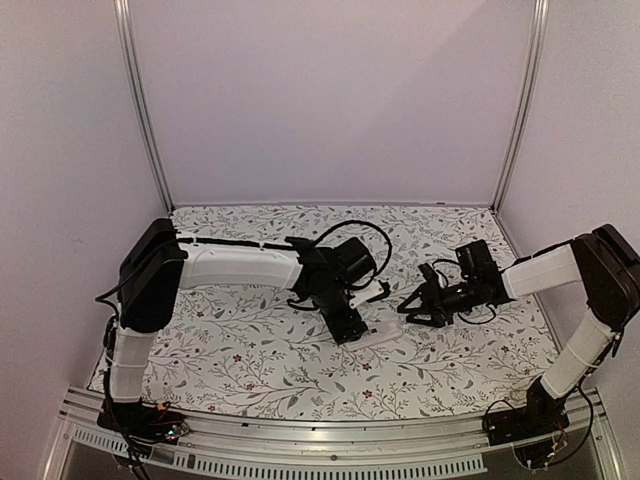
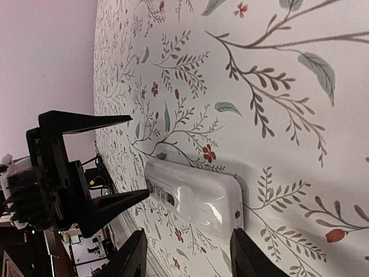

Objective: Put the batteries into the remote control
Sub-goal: Press the battery cover on the remote control, then pick up the remote control.

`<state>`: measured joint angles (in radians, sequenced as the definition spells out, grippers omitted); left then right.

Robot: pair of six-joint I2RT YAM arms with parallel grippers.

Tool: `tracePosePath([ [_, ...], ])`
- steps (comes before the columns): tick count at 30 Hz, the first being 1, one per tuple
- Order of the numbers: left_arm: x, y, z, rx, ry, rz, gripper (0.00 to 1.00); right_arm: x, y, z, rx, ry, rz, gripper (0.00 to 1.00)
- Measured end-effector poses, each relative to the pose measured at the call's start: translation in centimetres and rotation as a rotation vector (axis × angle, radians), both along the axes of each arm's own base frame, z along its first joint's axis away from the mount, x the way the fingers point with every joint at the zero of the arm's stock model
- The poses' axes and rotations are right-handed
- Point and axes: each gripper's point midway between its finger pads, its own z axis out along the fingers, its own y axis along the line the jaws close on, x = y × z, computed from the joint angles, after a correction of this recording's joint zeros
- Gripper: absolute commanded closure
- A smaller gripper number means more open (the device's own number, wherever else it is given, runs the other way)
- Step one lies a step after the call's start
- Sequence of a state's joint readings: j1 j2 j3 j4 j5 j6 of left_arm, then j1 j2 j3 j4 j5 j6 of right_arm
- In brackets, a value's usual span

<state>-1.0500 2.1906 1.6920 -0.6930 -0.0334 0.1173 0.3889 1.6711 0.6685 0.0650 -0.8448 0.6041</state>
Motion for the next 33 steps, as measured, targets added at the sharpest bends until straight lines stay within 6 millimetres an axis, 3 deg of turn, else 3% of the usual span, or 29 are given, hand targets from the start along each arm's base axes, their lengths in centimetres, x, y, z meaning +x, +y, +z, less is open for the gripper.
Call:
tracePosePath([
  [5, -1.7, 0.3, 0.9, -0.056, 0.036, -0.037, 0.00, 2.0, -1.6, 3.5, 0.025, -0.116, -0.062, 0.37],
  [11, -2.5, -1.7, 1.5, -0.131, 0.087, -0.089, 0.01, 3.1, -3.1, 7.3, 0.035, -0.258, -0.119, 0.34],
  [19, -1.4, -4.4, -1.3, -0.113, 0.106, -0.118, 0.12, 2.7, -5.9, 10.4, 0.036, -0.389, -0.205, 0.27],
  [23, -1.2, -4.4, -2.2, -0.081, 0.107, -0.120, 0.28, 2.2, -6.7, 12.0, 0.036, -0.454, -0.235, 0.02],
  [27, -1.0, -4.5, -2.3, -0.058, 0.106, -0.125, 0.45, 1.6, -8.0, 13.9, 0.031, -0.540, -0.305, 0.01],
  [33, -0.9, -4.4, -2.4, -0.055, 0.112, -0.110, 0.53, 1.1, -8.6, 15.6, 0.042, -0.604, -0.340, 0.01],
])
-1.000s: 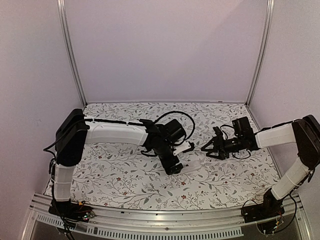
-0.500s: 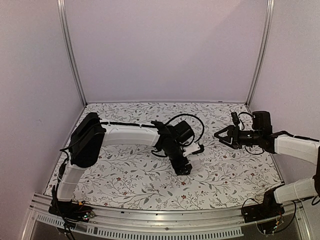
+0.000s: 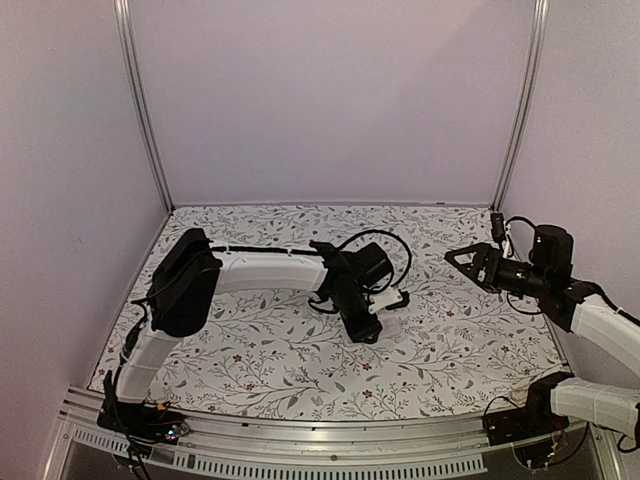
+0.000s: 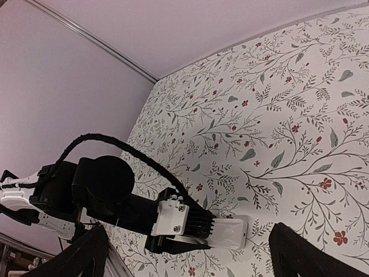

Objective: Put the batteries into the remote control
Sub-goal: Pick up the remote control, then pass from the left arm to the right

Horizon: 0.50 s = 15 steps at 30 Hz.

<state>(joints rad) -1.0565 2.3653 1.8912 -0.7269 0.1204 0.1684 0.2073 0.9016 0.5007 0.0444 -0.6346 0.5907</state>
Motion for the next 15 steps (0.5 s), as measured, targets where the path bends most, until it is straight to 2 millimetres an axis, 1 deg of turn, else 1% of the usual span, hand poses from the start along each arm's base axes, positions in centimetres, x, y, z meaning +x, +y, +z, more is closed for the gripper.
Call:
tracePosePath([
  [3, -0.3, 0.3, 0.2, -0.040, 0.030, 0.010, 0.54, -0.2, 0.3, 0.0, 0.010, -0.002, 0.023, 0.01],
  [5, -1.5, 1.3, 0.7, -0.063, 0.079, 0.011, 0.55, -0.3, 0.7, 0.2, 0.025, -0.010, 0.051, 0.01],
  [7, -2.6, 2.0, 1.8, -0.107, 0.116, 0.011, 0.56, -0.5, 1.2, 0.8, 0.042, -0.026, 0.074, 0.01],
  [9, -3.6, 2.1, 4.3, -0.193, 0.144, 0.004, 0.58, -0.9, 1.9, 1.5, 0.054, -0.054, 0.106, 0.02],
  [11, -4.1, 1.8, 7.5, -0.308, 0.153, -0.006, 0.58, -1.6, 2.8, 2.2, 0.059, -0.082, 0.146, 0.03],
  [14, -4.4, 1.2, 13.6, -0.529, 0.144, -0.028, 0.58, -2.9, 4.7, 3.6, 0.068, -0.132, 0.233, 0.03],
  [15, -4.4, 1.1, 15.2, -0.592, 0.134, -0.038, 0.58, -3.4, 5.3, 4.3, 0.072, -0.154, 0.260, 0.04],
])
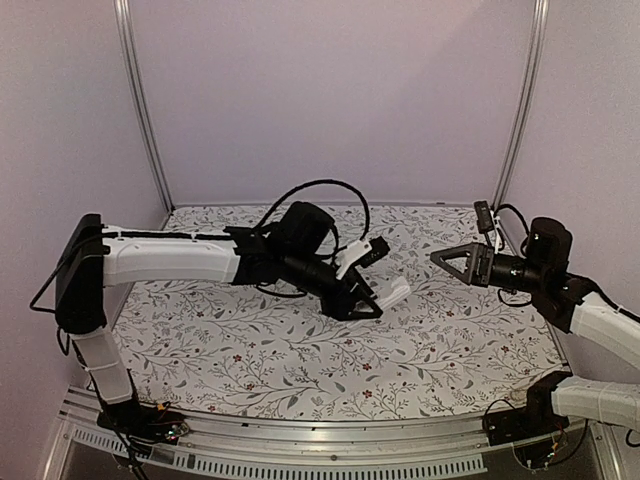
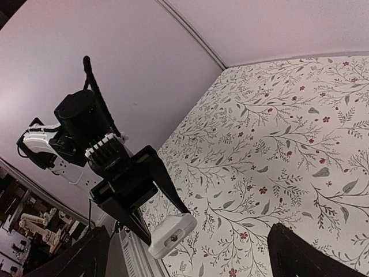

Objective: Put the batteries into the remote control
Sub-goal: Pass from the left arm to the right

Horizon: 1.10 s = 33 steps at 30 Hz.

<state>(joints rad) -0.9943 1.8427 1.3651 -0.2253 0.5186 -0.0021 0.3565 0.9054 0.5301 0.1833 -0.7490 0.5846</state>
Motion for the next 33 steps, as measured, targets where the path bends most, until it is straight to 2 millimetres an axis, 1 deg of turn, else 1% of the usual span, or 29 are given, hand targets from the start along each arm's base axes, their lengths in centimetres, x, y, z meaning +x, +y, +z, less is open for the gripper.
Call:
tracePosePath([
  [2, -0.3, 0.0, 3.3, -0.129, -0.020, -0.009, 0.57, -0.8, 1.1, 1.4, 0.015, -0.045, 0.051, 0.04],
  [3, -0.5, 0.0, 4.5, -0.175, -0.025, -0.016, 0.57, -1.1, 1.5, 2.0, 0.021, -0.065, 0.071, 0.04],
  [6, -1.2, -0.2, 7.0, -0.281, -0.029, -0.042, 0.57, -2.3, 3.3, 4.0, 0.045, -0.124, 0.151, 0.04],
  [8, -1.5, -0.2, 7.8, -0.326, -0.024, -0.057, 0.57, -3.4, 4.5, 5.2, 0.059, -0.159, 0.209, 0.04],
  [11, -2.2, -0.1, 8.4, -0.368, -0.003, -0.078, 0.57, -4.9, 5.9, 6.5, 0.075, -0.202, 0.288, 0.06],
  [14, -2.6, 0.1, 8.7, -0.399, 0.019, -0.090, 0.57, -5.9, 7.0, 7.2, 0.082, -0.224, 0.343, 0.08],
  [17, -2.7, 0.5, 9.2, -0.426, 0.040, -0.092, 0.57, -6.5, 8.0, 7.0, 0.077, -0.224, 0.389, 0.10],
  [22, -2.7, 0.7, 10.2, -0.471, 0.056, -0.105, 0.58, -6.6, 9.4, 6.2, 0.057, -0.208, 0.427, 0.19],
  [26, -2.9, 0.7, 10.8, -0.494, 0.070, -0.119, 0.58, -6.4, 10.4, 6.0, 0.048, -0.200, 0.445, 0.31],
  [31, -2.7, 1.0, 11.1, -0.508, 0.093, -0.114, 0.59, -6.1, 10.8, 6.2, 0.047, -0.201, 0.441, 0.48],
  [33, -2.5, 1.1, 11.0, -0.503, 0.122, -0.105, 0.55, -5.7, 10.8, 6.1, 0.041, -0.206, 0.425, 0.55],
])
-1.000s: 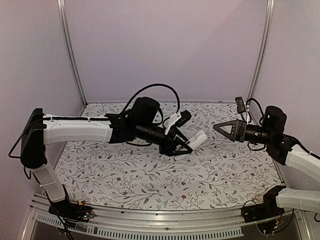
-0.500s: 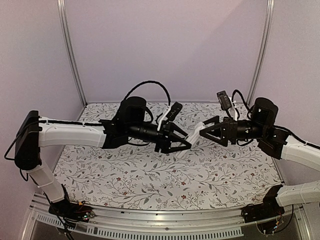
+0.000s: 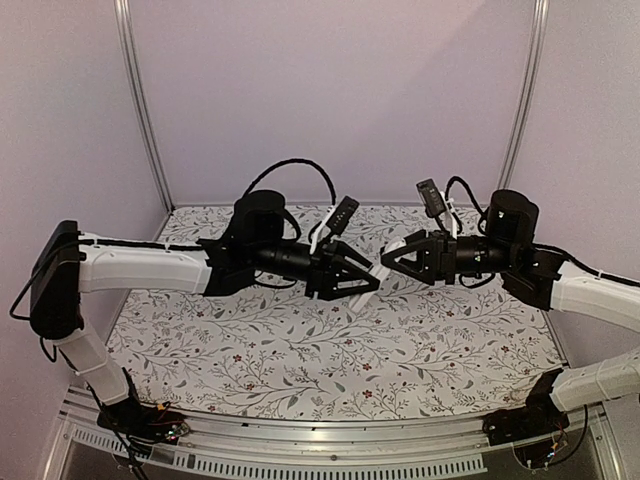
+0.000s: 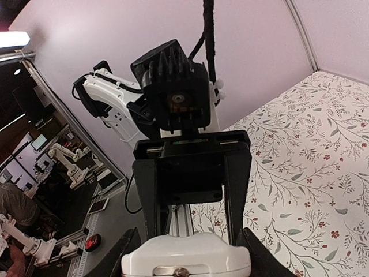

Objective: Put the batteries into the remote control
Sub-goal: Pass from the left arm to the right, then pass from the right arm to the left

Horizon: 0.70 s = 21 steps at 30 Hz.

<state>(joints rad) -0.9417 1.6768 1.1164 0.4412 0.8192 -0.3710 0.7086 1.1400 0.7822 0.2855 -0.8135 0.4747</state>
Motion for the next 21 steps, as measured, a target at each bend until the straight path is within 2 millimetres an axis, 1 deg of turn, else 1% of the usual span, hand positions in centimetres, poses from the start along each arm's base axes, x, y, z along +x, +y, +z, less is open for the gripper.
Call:
tracePosePath([
  [2, 0.2, 0.1, -0.1, 0.006, 0.024, 0.005, 0.51, 0.4, 0.1, -0.2, -0.004, -0.003, -0.018, 0.63],
  [3, 0.4, 0.2, -0.2, 0.008, 0.029, 0.009, 0.46, 0.6, 0.1, -0.2, -0.006, -0.001, -0.023, 0.66],
  [6, 0.9, 0.3, -0.3, 0.011, 0.037, 0.025, 0.26, 1.1, 0.3, -0.3, -0.009, 0.008, -0.042, 0.73],
  [8, 1.8, 0.5, -0.4, 0.012, 0.030, 0.060, 0.18, 1.5, 0.3, -0.8, -0.022, 0.036, -0.063, 0.76],
  [11, 3.7, 1.2, -1.2, 0.044, 0.012, 0.146, 0.17, 2.6, 0.5, -2.3, -0.069, 0.088, -0.113, 0.77],
  [15, 6.2, 2.6, -2.0, 0.128, -0.042, 0.299, 0.21, 4.8, 0.3, -4.8, -0.160, 0.160, -0.224, 0.79],
  [17, 7.1, 3.1, -2.5, 0.179, -0.075, 0.357, 0.24, 6.0, 0.1, -5.7, -0.198, 0.192, -0.285, 0.79],
  [21, 8.3, 3.1, -3.7, 0.292, -0.128, 0.427, 0.28, 7.9, -0.4, -7.8, -0.266, 0.273, -0.394, 0.81],
])
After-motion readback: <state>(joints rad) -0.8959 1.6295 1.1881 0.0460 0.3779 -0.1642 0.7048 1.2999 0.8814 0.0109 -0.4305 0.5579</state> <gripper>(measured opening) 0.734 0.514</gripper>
